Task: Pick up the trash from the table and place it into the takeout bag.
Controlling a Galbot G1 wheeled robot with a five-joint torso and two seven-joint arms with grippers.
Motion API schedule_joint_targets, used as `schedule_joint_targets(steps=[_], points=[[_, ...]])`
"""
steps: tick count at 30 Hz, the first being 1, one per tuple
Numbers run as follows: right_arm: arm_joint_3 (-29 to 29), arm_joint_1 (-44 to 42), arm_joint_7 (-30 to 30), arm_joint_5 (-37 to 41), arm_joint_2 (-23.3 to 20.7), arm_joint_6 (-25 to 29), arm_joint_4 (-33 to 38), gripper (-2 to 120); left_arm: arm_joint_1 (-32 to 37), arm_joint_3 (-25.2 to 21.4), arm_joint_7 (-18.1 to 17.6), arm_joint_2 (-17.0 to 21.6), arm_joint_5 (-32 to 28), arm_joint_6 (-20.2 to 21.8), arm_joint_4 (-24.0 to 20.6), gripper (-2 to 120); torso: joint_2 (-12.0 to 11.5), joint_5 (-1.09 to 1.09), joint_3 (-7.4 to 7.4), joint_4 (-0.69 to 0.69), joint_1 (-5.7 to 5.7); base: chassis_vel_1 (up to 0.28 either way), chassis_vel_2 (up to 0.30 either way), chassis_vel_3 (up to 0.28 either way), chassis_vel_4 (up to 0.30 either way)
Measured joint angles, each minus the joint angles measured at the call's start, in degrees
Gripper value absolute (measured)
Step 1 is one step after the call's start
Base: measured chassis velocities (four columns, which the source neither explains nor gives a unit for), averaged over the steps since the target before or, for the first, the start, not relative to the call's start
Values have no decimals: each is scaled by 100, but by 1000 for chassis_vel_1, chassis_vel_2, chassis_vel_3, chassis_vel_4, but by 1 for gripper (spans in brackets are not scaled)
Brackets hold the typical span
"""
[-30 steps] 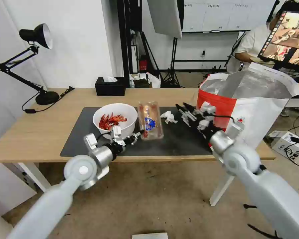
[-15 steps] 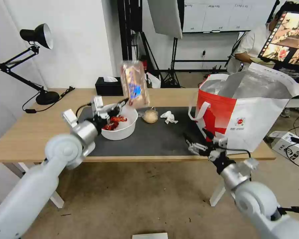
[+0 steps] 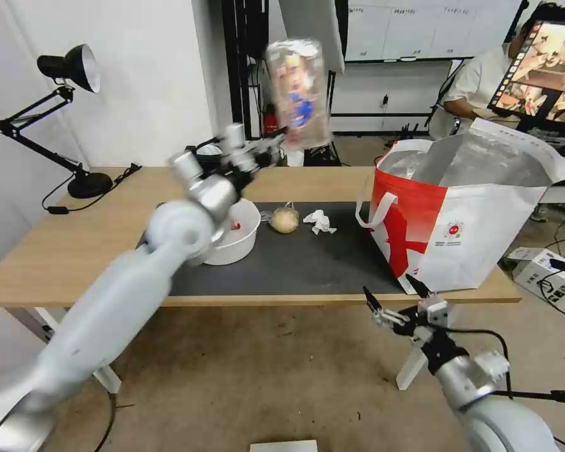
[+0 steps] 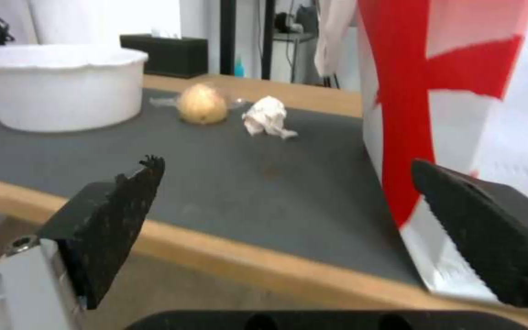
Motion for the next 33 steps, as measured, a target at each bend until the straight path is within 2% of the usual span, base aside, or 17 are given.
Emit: schedule_joint_targets(steps=[3,4,7,8,11,12,14,18,20,24,33], points=[[68,-313,15,-193,204,116,34,100,-392,369,-213,-503,128,-110,361,0,0,0,0,1,0,0,0,0,0],[68,-313,15,-193,204,116,34,100,-392,369,-213,-503,128,-110,361,0,0,0,0,1,0,0,0,0,0],[70,-481,34,-272,344,287,0,100,-621,576,-373,-941,267,-199,638,0,0,-1,0,1,0,0,0,0,0],[70,-481,34,-272,344,287,0,100,-621,576,-373,-941,267,-199,638,0,0,-1,0,1,0,0,0,0,0],[75,-593,66,-351,453,422,-64,100,-804,830,-527,-1343,575,-227,892,0,0,-1,0,1,0,0,0,0,0],[75,-593,66,-351,453,422,-64,100,-804,830,-527,-1343,575,-227,892,0,0,-1,0,1,0,0,0,0,0],[76,-646,72,-387,493,480,-122,100,-908,1088,-580,-1567,1001,-227,1098,0,0,-1,0,1,0,0,0,0,0],[85,-668,74,-392,502,501,-147,100,-1006,1362,-537,-1704,1436,-227,1305,0,0,-1,0,1,0,0,0,0,0],[112,-680,79,-389,488,504,-153,100,-1106,1732,-400,-1810,1948,-243,1534,0,0,-1,0,1,0,0,0,0,0],[132,-683,80,-375,453,526,-182,100,-1162,2097,-314,-1910,2197,-247,1719,0,0,-1,0,1,0,0,0,0,0],[99,-625,80,-340,406,548,-280,100,-1166,2194,-130,-2037,2270,-239,1945,0,0,-2,0,1,0,0,0,0,0]])
